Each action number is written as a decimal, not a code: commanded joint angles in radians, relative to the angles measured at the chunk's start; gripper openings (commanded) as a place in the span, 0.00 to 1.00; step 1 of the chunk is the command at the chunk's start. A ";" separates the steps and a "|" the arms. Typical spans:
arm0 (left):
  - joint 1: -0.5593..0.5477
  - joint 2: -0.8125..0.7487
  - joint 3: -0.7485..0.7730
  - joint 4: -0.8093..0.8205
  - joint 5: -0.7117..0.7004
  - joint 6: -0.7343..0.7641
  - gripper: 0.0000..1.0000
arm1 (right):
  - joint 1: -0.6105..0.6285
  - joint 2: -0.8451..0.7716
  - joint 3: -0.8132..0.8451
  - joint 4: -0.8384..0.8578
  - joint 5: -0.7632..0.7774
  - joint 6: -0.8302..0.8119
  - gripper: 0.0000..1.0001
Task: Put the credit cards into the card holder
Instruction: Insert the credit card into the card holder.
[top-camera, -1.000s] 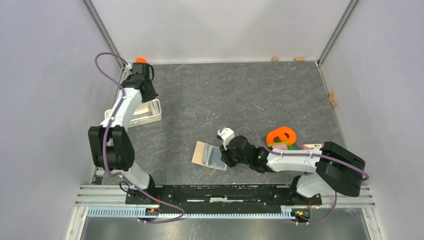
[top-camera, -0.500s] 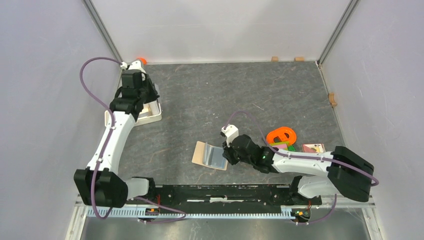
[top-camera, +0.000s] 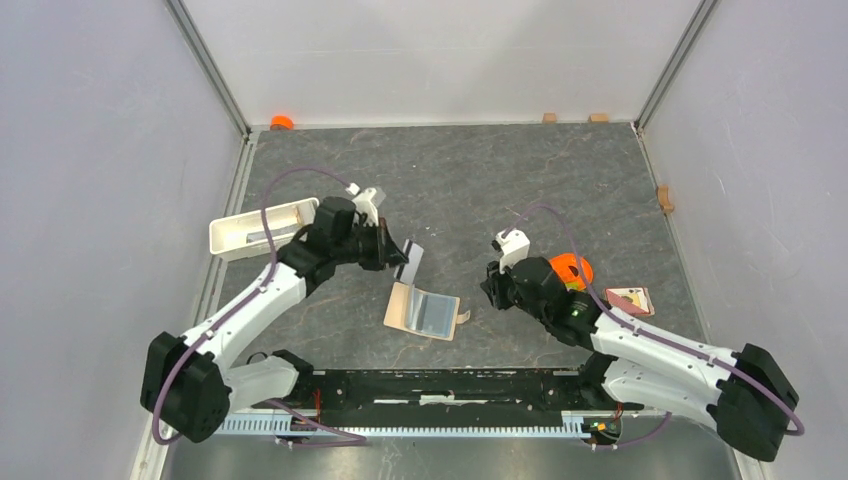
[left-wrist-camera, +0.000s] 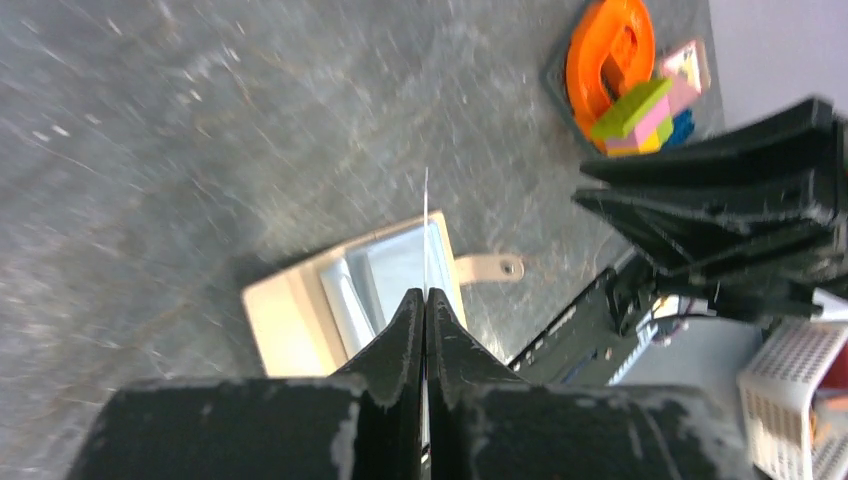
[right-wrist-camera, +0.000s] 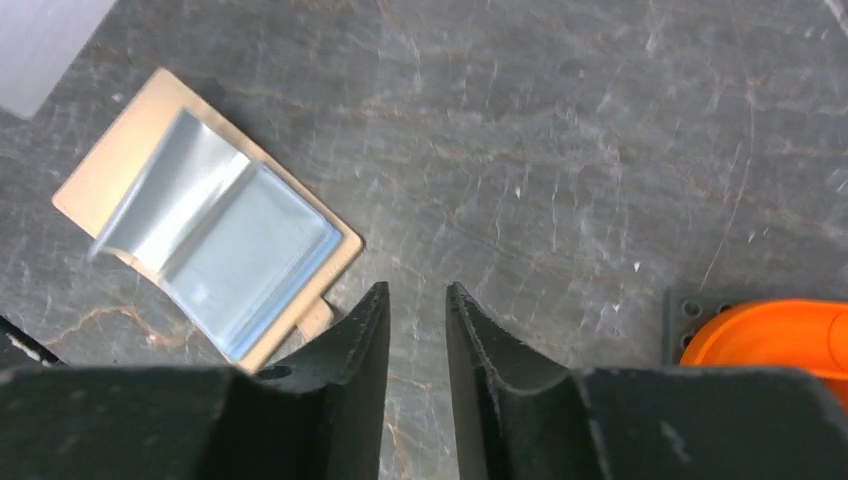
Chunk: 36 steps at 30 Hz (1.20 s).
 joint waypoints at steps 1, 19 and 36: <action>-0.074 0.037 -0.078 0.124 0.084 -0.092 0.02 | -0.035 -0.025 -0.049 -0.033 -0.132 0.030 0.37; -0.134 0.087 -0.235 0.205 -0.032 -0.225 0.02 | 0.056 0.162 -0.081 0.168 -0.197 0.215 0.51; -0.136 0.065 -0.407 0.386 -0.028 -0.386 0.02 | 0.062 0.216 -0.066 0.092 -0.074 0.228 0.08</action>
